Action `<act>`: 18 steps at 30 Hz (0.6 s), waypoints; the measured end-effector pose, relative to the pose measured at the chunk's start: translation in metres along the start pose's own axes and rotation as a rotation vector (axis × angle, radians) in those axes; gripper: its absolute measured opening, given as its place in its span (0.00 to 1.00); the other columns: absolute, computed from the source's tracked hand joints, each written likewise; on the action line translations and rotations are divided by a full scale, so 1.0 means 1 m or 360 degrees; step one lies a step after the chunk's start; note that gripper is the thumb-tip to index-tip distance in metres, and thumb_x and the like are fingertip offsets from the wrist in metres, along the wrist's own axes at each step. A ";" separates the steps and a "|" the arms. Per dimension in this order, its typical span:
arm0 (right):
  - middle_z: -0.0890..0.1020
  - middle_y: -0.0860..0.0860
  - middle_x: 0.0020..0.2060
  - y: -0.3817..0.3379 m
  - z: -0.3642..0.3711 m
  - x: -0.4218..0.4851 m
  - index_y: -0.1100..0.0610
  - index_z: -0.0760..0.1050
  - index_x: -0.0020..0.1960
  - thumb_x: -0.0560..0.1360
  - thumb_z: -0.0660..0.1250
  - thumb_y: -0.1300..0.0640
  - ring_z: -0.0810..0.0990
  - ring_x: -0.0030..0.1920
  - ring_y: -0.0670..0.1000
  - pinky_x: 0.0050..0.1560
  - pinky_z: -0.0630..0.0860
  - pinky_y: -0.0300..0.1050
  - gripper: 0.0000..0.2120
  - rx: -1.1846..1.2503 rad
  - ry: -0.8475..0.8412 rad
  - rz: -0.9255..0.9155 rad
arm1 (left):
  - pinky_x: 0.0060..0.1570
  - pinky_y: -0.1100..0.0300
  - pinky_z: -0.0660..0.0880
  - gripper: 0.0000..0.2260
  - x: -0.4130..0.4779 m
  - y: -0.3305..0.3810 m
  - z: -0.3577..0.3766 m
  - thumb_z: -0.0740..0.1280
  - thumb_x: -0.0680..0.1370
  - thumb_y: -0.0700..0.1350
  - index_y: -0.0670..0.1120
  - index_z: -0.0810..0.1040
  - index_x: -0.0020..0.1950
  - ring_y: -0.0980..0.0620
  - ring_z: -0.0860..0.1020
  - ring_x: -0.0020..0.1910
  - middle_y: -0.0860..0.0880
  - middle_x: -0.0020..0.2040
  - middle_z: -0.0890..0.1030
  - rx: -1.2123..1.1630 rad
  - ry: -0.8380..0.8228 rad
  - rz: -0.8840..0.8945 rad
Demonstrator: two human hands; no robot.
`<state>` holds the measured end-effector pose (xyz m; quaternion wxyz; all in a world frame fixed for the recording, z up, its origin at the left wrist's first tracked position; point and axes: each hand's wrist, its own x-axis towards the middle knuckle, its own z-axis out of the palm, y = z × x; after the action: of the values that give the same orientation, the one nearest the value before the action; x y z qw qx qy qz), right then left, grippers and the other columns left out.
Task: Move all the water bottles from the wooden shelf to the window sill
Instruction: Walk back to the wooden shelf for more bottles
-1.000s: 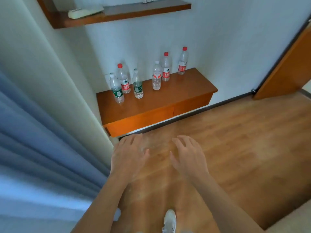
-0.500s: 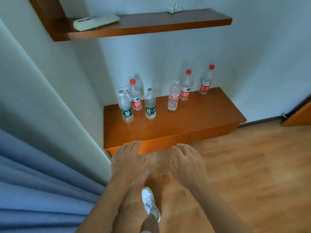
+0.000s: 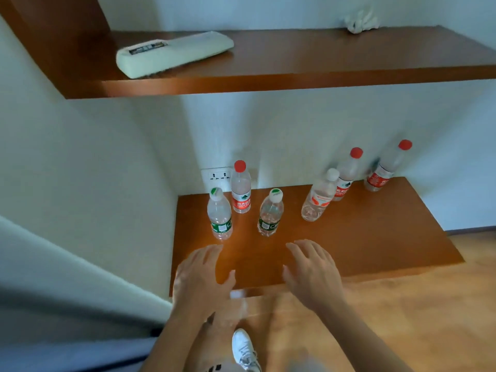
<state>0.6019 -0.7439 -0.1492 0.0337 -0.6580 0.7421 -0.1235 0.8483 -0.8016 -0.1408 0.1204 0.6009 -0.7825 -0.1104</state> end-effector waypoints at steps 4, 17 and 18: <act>0.79 0.50 0.63 0.013 0.015 0.031 0.51 0.75 0.67 0.74 0.61 0.41 0.76 0.66 0.54 0.65 0.75 0.54 0.24 0.0032 -0.0056 0.0042 | 0.57 0.49 0.76 0.28 0.026 -0.017 0.010 0.65 0.70 0.65 0.53 0.74 0.67 0.48 0.77 0.62 0.51 0.64 0.79 0.0000 0.0001 -0.0119; 0.65 0.45 0.75 0.024 0.066 0.126 0.42 0.54 0.77 0.62 0.78 0.35 0.67 0.74 0.50 0.70 0.69 0.51 0.52 0.1131 -0.0372 0.0526 | 0.58 0.46 0.76 0.43 0.112 -0.021 0.056 0.75 0.63 0.64 0.47 0.66 0.73 0.44 0.75 0.65 0.45 0.67 0.75 -0.0702 0.0189 -0.0501; 0.66 0.45 0.74 0.022 0.071 0.131 0.42 0.55 0.77 0.61 0.80 0.37 0.67 0.73 0.49 0.70 0.70 0.51 0.52 0.1189 -0.0362 0.0534 | 0.57 0.45 0.77 0.44 0.117 -0.020 0.059 0.76 0.63 0.63 0.46 0.66 0.73 0.44 0.75 0.64 0.44 0.67 0.76 -0.0714 0.0215 -0.0510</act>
<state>0.5782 -0.8805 -0.2079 0.3713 -0.4799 0.7347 -0.3034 0.8187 -0.9182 -0.1969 0.2832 0.6812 -0.6238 -0.2581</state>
